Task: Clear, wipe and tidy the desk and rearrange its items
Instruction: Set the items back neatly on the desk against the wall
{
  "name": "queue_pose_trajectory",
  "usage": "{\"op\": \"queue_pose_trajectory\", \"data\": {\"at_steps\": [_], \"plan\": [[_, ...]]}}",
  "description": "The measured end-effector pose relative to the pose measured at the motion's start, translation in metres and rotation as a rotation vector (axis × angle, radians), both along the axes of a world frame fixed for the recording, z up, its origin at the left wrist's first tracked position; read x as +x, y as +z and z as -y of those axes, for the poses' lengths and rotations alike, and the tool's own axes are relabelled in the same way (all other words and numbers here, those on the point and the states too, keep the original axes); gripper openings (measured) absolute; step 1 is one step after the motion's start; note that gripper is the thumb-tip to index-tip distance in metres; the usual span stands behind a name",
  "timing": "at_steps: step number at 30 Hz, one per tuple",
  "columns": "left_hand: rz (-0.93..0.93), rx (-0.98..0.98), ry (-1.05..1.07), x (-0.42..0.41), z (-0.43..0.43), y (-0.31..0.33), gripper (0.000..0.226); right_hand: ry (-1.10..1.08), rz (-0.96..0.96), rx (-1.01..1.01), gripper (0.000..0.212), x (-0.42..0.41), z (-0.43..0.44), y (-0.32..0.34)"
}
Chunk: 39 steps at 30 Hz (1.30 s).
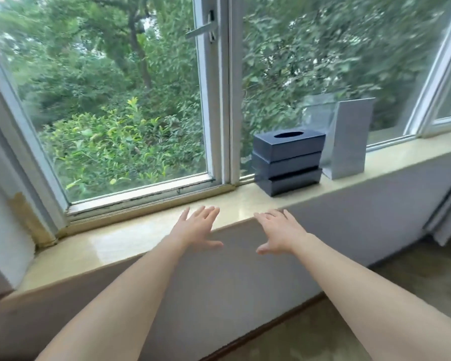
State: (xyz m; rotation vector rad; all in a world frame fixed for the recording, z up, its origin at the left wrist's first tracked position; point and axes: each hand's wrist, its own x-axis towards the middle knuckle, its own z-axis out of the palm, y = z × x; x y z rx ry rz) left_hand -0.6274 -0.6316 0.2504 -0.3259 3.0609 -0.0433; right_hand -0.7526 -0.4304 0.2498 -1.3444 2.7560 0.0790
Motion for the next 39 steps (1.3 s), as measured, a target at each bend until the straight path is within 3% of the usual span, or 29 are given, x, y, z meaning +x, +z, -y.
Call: {"op": "queue_pose_trajectory", "data": {"at_steps": [5,12,26,39], "plan": [[-0.022,0.005,-0.134,-0.064,-0.025,0.012,0.099,-0.216,0.066,-0.100,0.098,-0.035,-0.049,0.007],[-0.137,-0.029,-0.212,-0.153,-0.042,0.047,0.095,-0.316,0.046,-0.199,0.094,-0.099,-0.065,0.033],[-0.200,-0.036,-0.018,-0.325,-0.034,0.088,0.085,-0.157,-0.078,-0.172,0.090,-0.301,-0.043,0.085],[-0.105,-0.034,0.080,-0.395,-0.024,0.096,0.069,0.058,-0.092,-0.179,0.083,-0.402,-0.006,0.094]]}}
